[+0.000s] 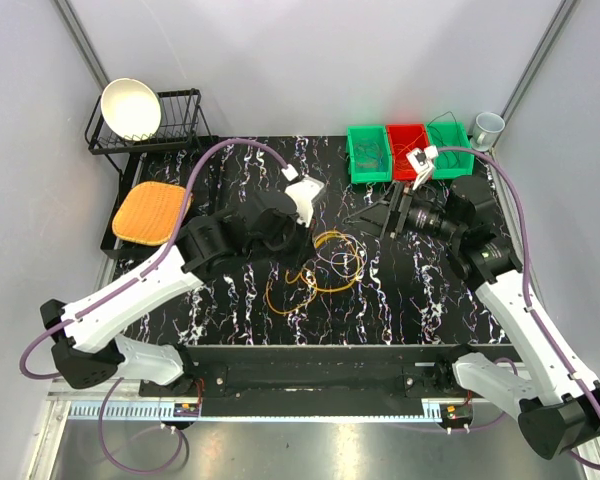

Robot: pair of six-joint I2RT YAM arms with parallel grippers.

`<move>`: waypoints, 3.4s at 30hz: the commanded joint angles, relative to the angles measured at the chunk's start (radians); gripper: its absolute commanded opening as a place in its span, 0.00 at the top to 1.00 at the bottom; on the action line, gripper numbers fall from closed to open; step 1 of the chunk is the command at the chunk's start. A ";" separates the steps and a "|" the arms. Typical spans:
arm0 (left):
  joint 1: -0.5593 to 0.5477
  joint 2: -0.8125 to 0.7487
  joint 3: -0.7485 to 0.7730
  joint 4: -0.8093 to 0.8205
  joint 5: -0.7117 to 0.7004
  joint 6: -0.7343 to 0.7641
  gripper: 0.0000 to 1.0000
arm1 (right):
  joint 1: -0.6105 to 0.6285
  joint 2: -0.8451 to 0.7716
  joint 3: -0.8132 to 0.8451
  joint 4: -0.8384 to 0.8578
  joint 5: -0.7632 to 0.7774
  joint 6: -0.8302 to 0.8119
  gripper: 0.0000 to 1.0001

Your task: Untangle the cables

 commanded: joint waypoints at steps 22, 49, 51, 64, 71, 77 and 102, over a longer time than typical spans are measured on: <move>0.095 -0.084 0.043 0.139 0.395 -0.024 1.00 | 0.113 0.019 -0.014 0.107 -0.298 -0.172 0.45; 0.208 -0.362 -0.228 -0.129 -0.209 -0.137 0.01 | 0.117 0.169 0.480 -0.255 0.537 -0.354 1.00; 0.208 -0.403 -0.268 -0.156 -0.258 -0.150 0.01 | 0.120 0.218 0.533 -0.276 0.600 -0.388 1.00; 0.210 -0.573 -0.491 -0.145 -0.395 -0.185 0.01 | -0.074 0.556 1.021 -0.339 0.665 -0.472 1.00; 0.208 -0.629 -0.560 -0.093 -0.388 -0.167 0.01 | -0.157 0.741 1.250 -0.404 0.652 -0.553 1.00; 0.210 -0.640 -0.581 -0.058 -0.399 -0.151 0.01 | -0.232 0.901 1.425 -0.447 0.625 -0.573 1.00; 0.210 -0.586 -0.583 -0.062 -0.411 -0.160 0.01 | -0.394 1.222 1.421 -0.316 0.476 -0.598 1.00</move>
